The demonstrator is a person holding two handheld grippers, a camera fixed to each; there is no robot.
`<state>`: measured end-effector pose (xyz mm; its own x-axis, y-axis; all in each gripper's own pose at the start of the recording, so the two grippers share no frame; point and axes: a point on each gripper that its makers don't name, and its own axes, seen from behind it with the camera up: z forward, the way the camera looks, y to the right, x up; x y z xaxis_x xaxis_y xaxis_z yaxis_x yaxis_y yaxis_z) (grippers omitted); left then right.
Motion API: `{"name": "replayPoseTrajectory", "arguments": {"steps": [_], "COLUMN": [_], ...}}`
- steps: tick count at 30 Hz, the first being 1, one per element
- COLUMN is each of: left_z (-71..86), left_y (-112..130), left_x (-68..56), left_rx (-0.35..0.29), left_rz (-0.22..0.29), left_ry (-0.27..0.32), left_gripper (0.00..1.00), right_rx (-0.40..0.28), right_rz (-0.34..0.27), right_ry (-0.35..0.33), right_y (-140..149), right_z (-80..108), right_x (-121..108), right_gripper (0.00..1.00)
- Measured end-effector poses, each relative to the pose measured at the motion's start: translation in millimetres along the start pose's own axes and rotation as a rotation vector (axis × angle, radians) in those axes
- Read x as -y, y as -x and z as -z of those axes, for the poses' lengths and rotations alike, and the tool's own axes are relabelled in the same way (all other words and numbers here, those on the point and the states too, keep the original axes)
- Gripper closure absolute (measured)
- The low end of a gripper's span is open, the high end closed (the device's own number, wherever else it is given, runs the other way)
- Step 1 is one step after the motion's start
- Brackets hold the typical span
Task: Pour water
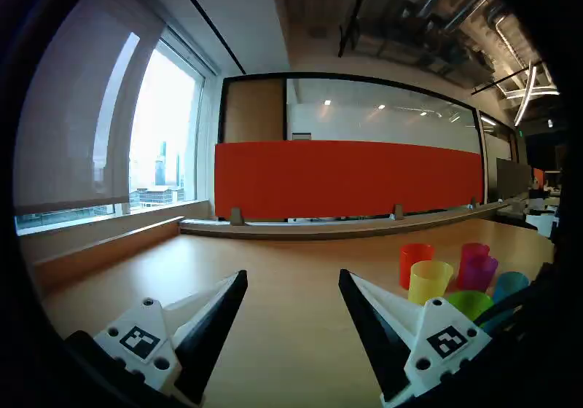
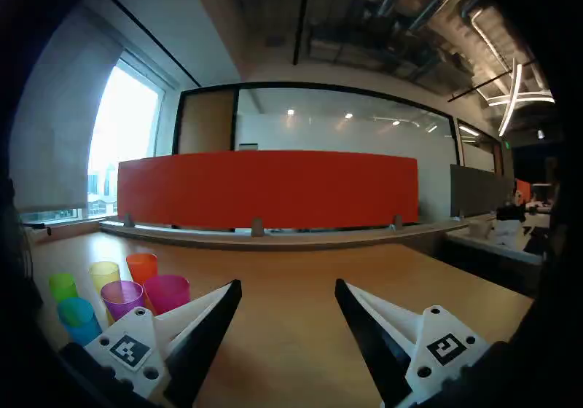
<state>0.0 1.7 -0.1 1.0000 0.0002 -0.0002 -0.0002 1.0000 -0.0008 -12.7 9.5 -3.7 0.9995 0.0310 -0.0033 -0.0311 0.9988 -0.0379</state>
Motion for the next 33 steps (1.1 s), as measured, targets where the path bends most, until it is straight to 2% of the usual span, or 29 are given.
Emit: {"name": "replayPoseTrajectory", "arguments": {"steps": [33], "left_z": [0.3], "left_y": [-0.5], "left_x": [-0.2], "left_rx": [0.000], "left_rz": [0.000], "left_ry": [0.000], "left_gripper": [0.07], "right_rx": [0.003], "right_rz": [-0.001], "right_ry": [-0.014], "right_y": [1.7], "right_z": [0.1], "right_x": [2.1], "right_gripper": [0.00]}}
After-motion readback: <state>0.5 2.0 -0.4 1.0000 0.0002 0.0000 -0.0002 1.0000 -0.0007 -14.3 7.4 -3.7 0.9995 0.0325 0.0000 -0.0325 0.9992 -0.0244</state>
